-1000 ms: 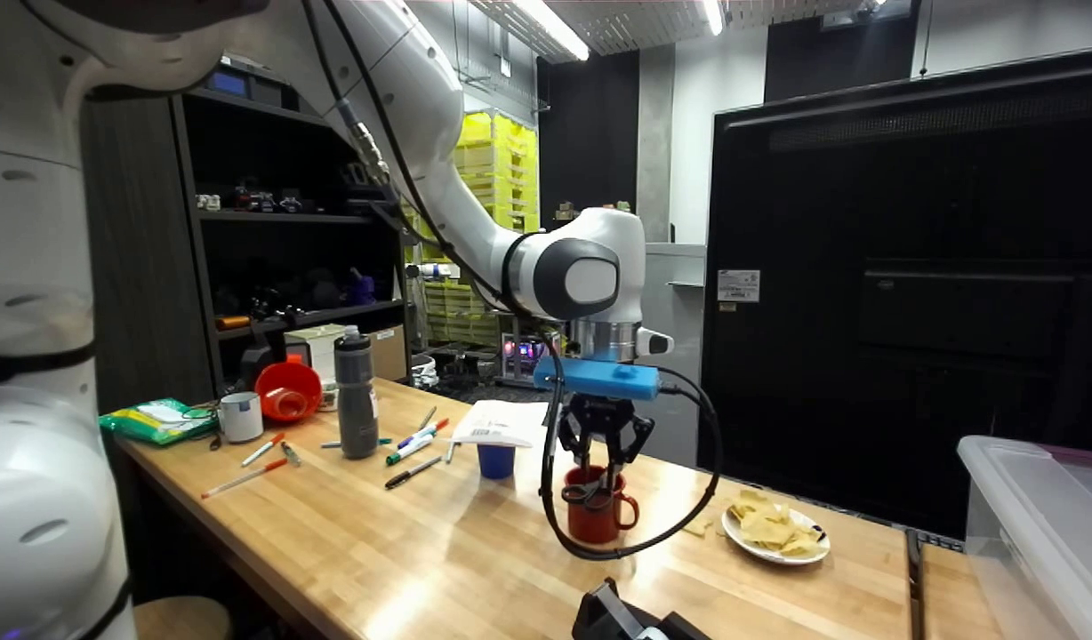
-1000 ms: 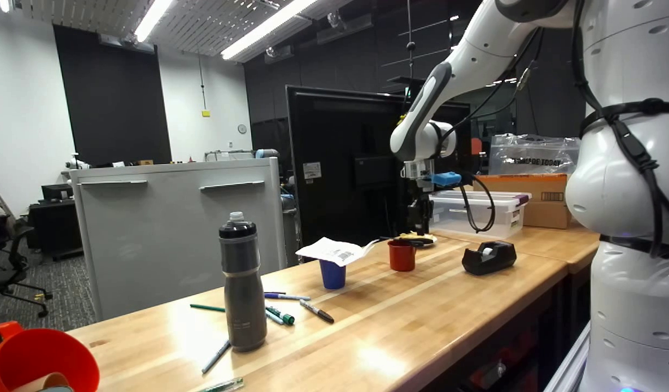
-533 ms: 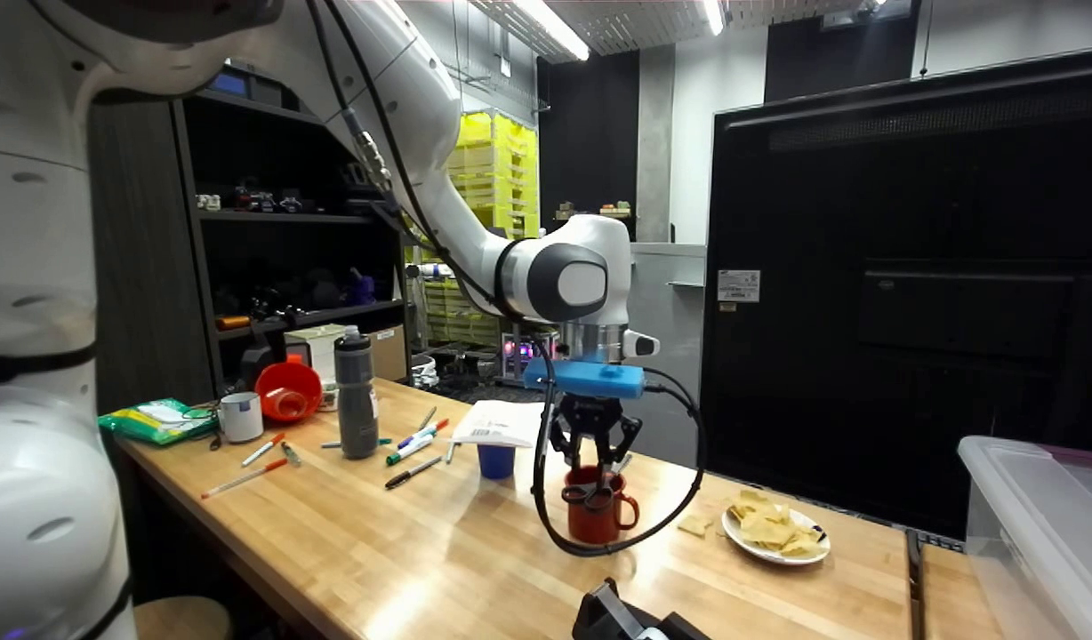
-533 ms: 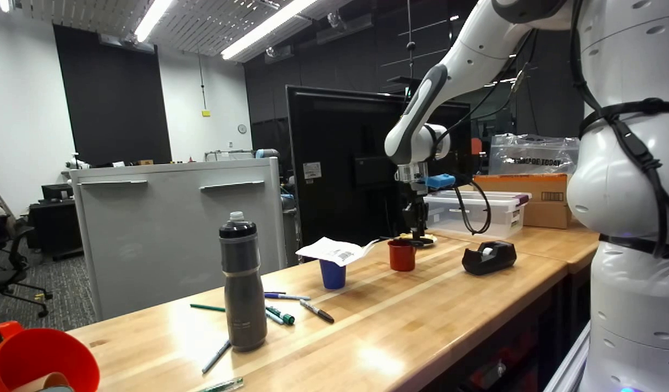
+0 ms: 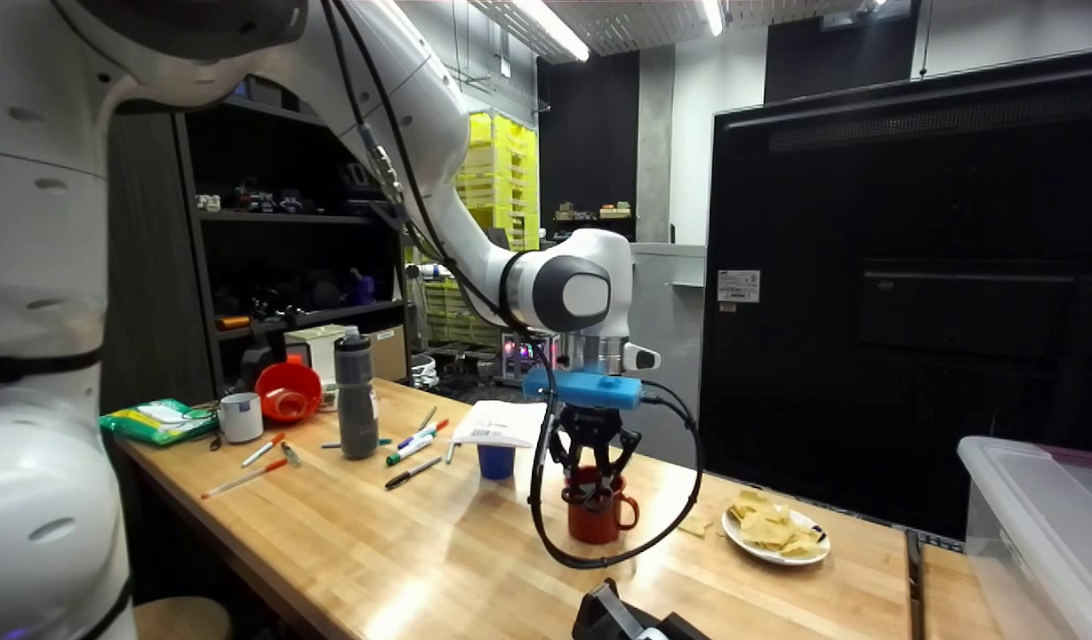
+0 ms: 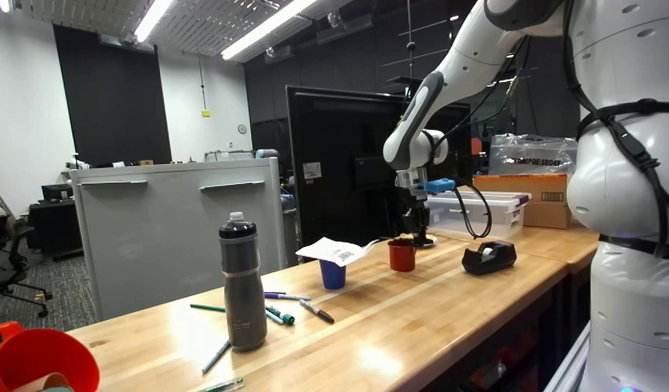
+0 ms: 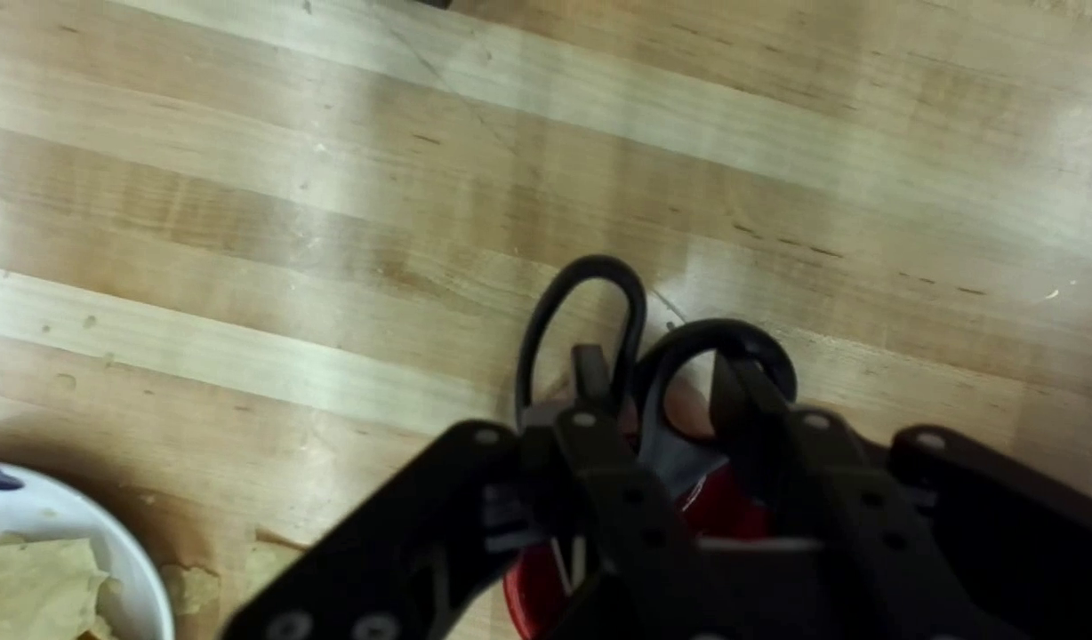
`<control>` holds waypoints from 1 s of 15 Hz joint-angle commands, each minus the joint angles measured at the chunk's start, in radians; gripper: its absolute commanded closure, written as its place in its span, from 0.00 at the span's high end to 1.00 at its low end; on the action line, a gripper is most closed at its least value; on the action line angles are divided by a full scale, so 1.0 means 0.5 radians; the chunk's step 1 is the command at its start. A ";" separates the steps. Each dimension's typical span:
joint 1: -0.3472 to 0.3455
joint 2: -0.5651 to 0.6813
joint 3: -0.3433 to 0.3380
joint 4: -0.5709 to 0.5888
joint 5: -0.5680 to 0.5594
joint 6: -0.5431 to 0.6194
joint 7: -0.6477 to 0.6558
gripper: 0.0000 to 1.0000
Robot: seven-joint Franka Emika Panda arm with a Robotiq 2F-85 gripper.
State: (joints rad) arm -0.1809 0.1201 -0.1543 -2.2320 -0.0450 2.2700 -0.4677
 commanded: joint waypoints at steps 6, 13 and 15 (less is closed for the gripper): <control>-0.008 0.021 0.005 0.064 -0.035 -0.084 0.046 0.86; -0.016 0.022 0.002 0.085 -0.025 -0.107 0.036 0.75; -0.018 0.024 0.002 0.091 -0.022 -0.112 0.035 0.68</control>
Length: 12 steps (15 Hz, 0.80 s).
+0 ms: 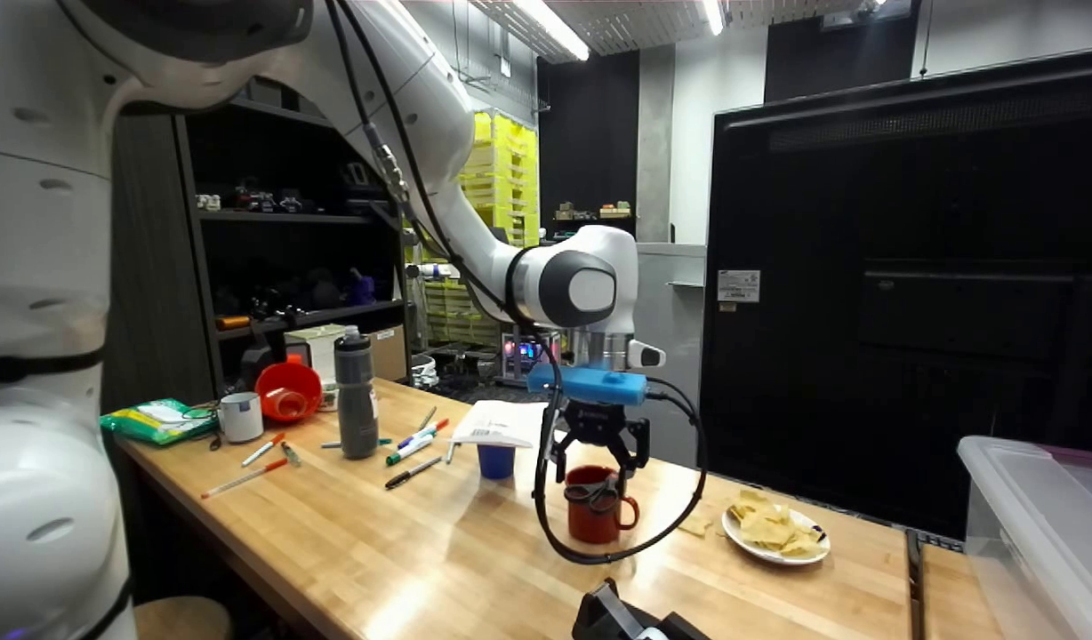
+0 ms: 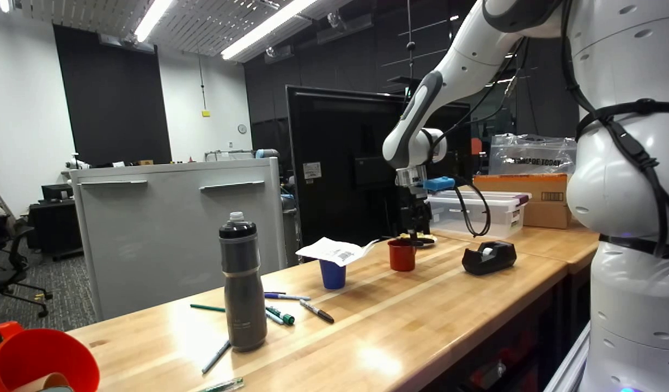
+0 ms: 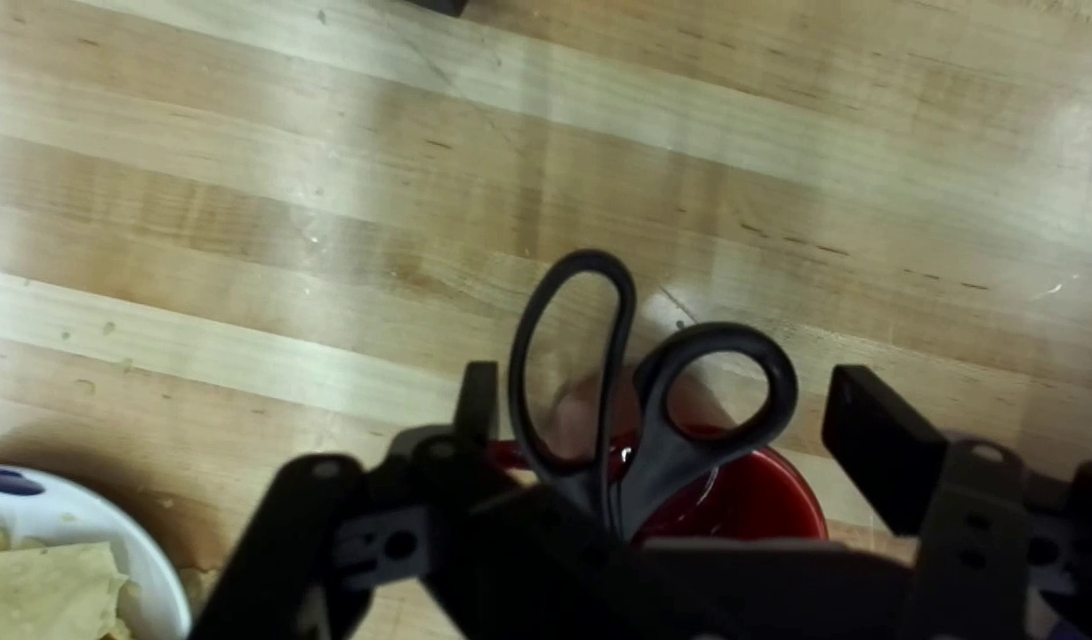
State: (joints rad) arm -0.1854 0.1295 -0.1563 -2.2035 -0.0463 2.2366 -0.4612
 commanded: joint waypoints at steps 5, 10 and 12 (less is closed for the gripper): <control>-0.012 0.015 0.009 0.056 0.015 -0.064 0.007 0.36; -0.019 0.069 0.012 0.116 0.053 -0.119 -0.001 0.31; -0.021 0.096 0.014 0.140 0.057 -0.138 0.001 0.32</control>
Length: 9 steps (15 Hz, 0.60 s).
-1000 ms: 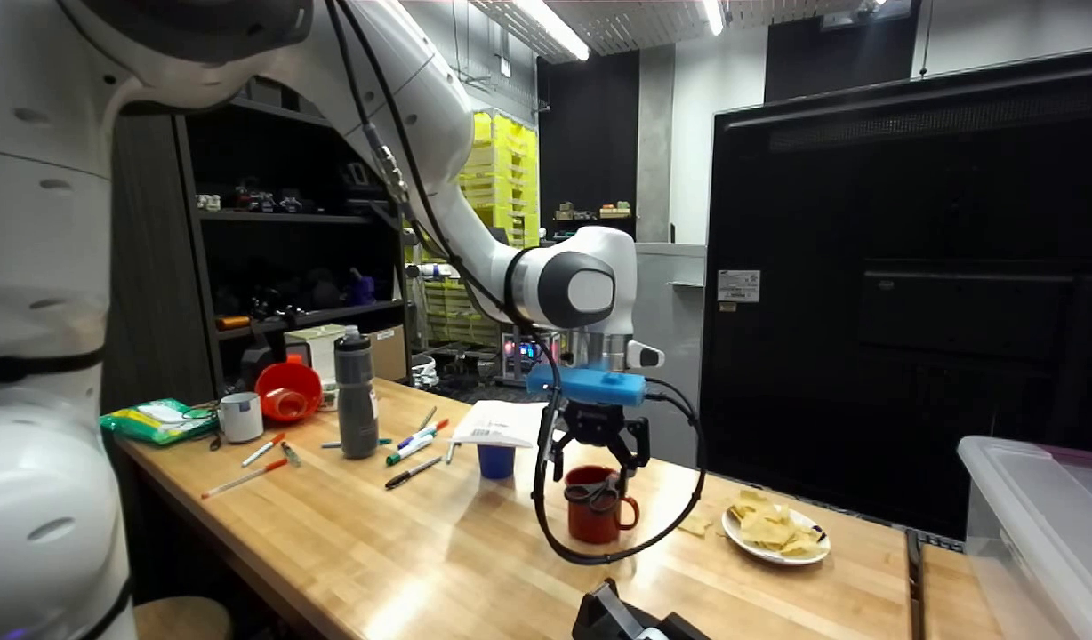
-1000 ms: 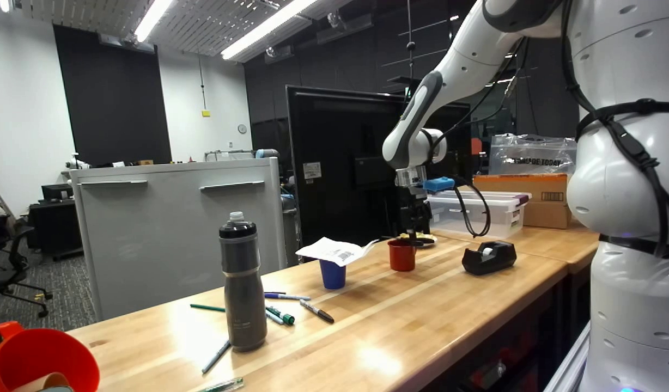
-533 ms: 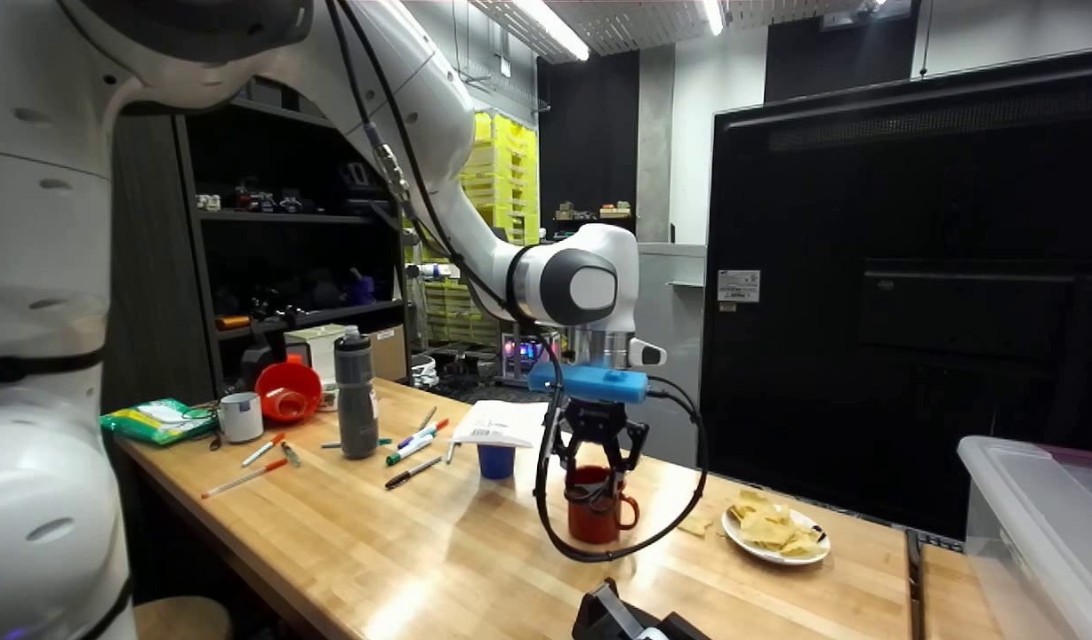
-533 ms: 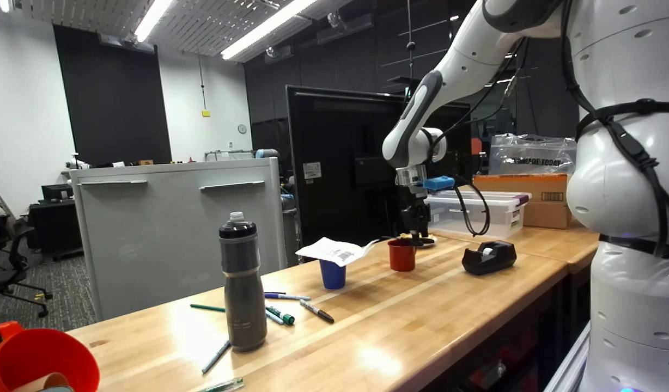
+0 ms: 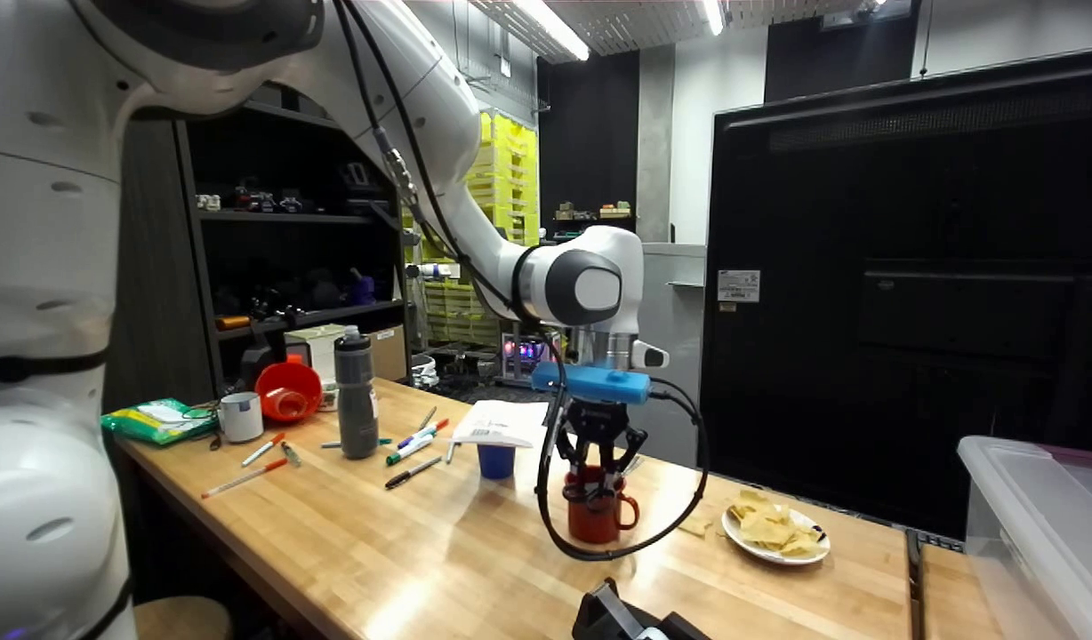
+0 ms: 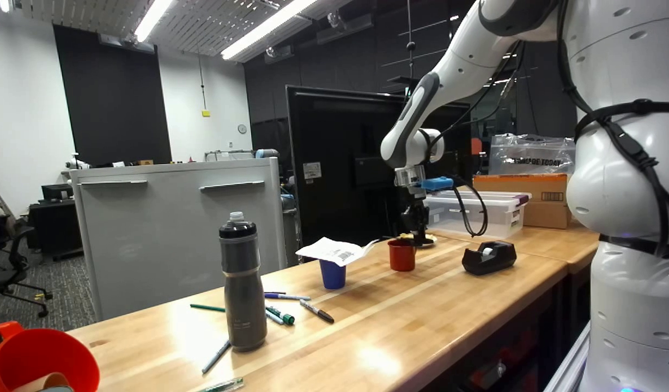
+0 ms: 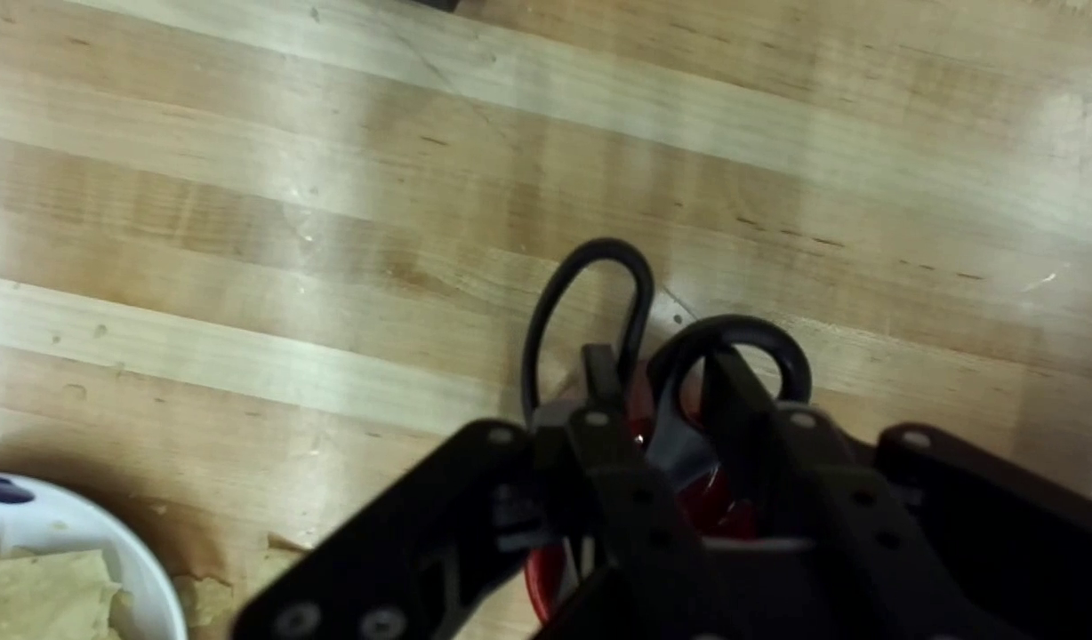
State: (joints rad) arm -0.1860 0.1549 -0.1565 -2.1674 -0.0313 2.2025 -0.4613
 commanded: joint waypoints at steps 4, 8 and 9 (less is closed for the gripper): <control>-0.024 0.078 0.018 0.099 0.021 -0.093 0.008 0.35; -0.031 0.094 0.016 0.118 0.012 -0.112 0.011 0.57; -0.033 0.095 0.016 0.119 0.010 -0.115 0.011 0.60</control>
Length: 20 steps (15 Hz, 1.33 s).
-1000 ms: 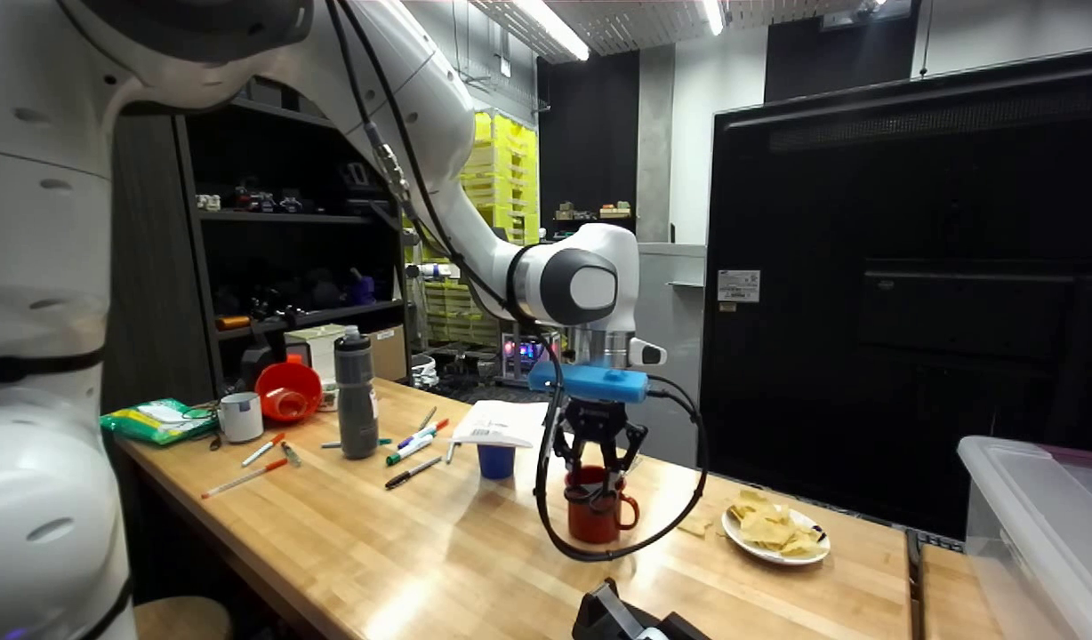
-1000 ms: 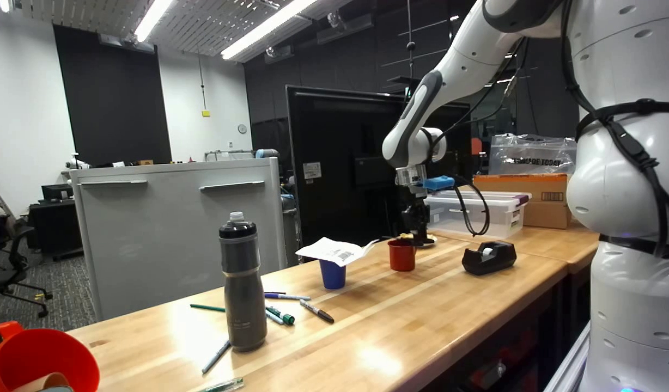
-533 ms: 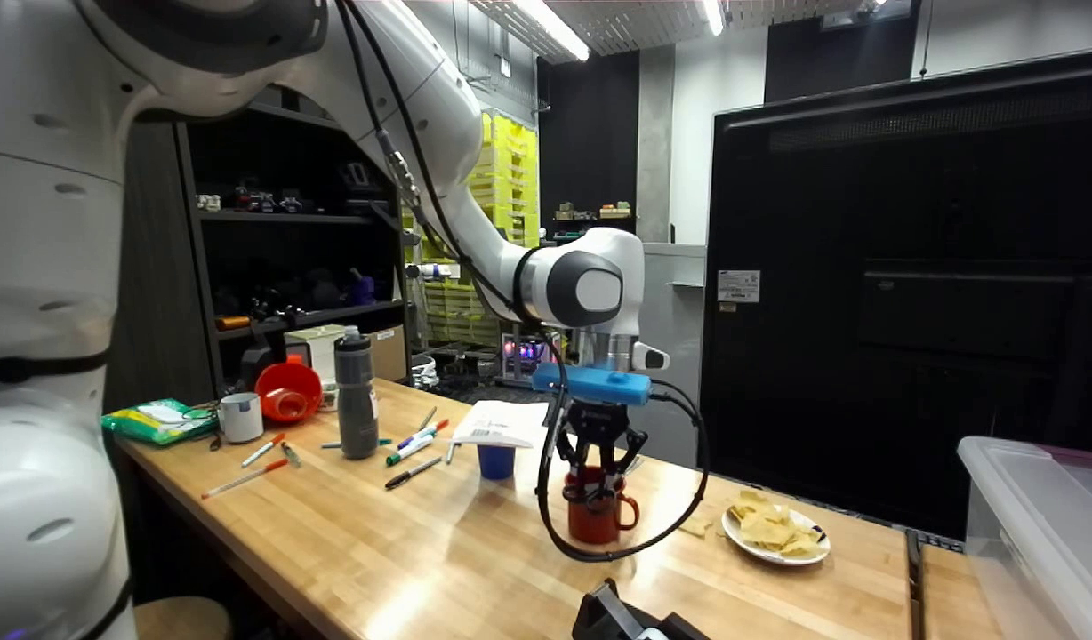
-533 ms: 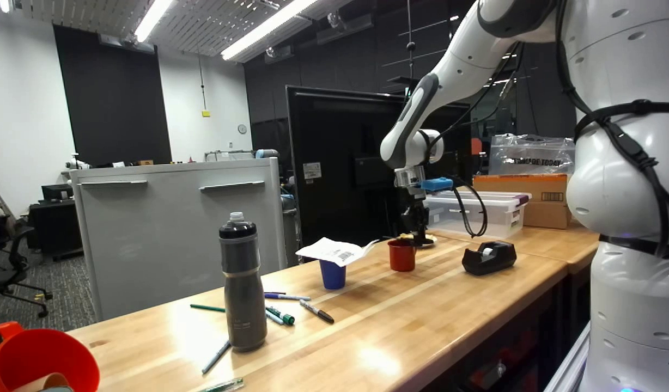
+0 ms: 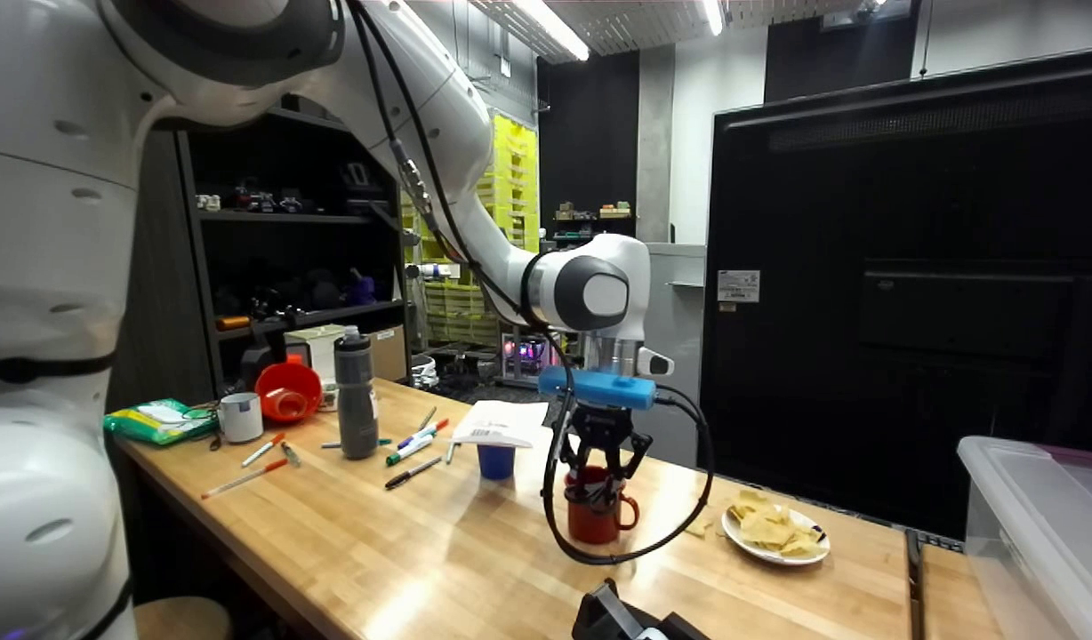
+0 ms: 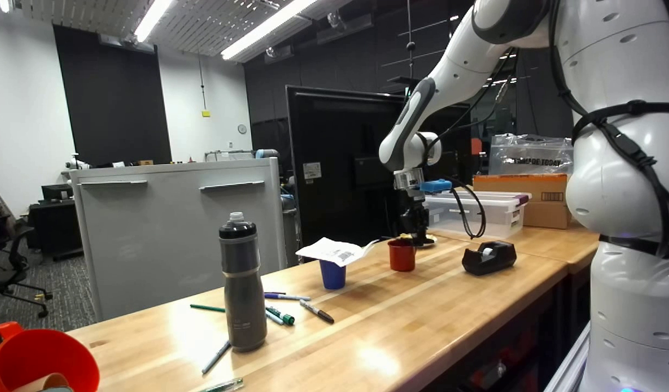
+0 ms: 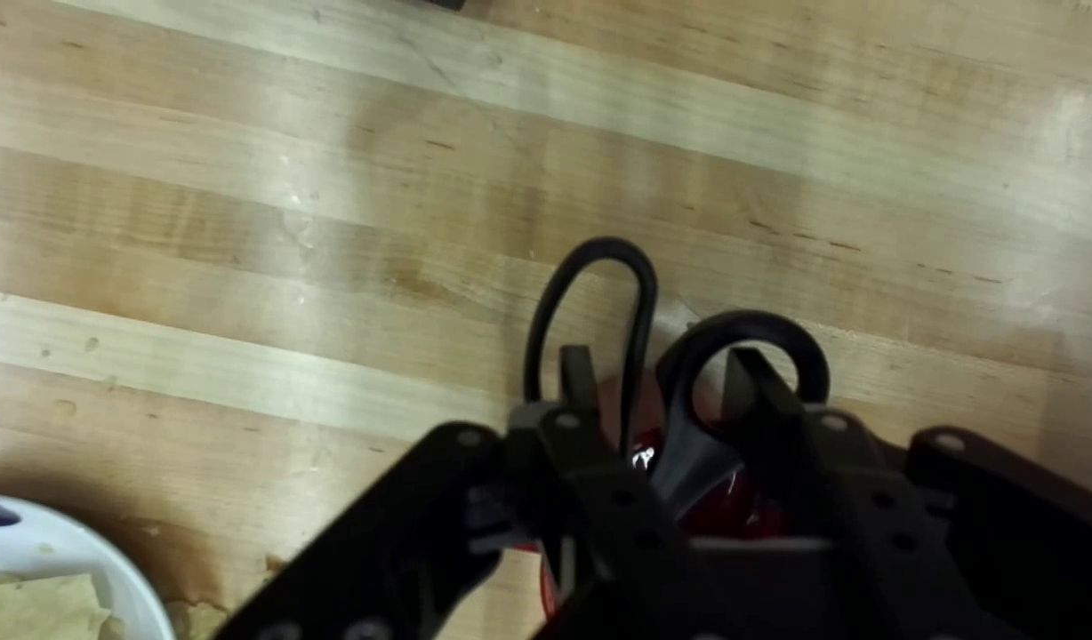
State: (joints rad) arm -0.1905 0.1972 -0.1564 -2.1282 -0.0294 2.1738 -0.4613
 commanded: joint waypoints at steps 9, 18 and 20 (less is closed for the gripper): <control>-0.042 0.021 0.014 0.079 0.010 -0.089 0.006 0.69; -0.048 0.022 0.015 0.090 0.016 -0.092 0.001 0.60; -0.047 0.020 0.015 0.090 0.017 -0.092 0.000 0.61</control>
State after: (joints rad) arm -0.2034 0.2085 -0.1565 -2.0956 -0.0294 2.1511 -0.4613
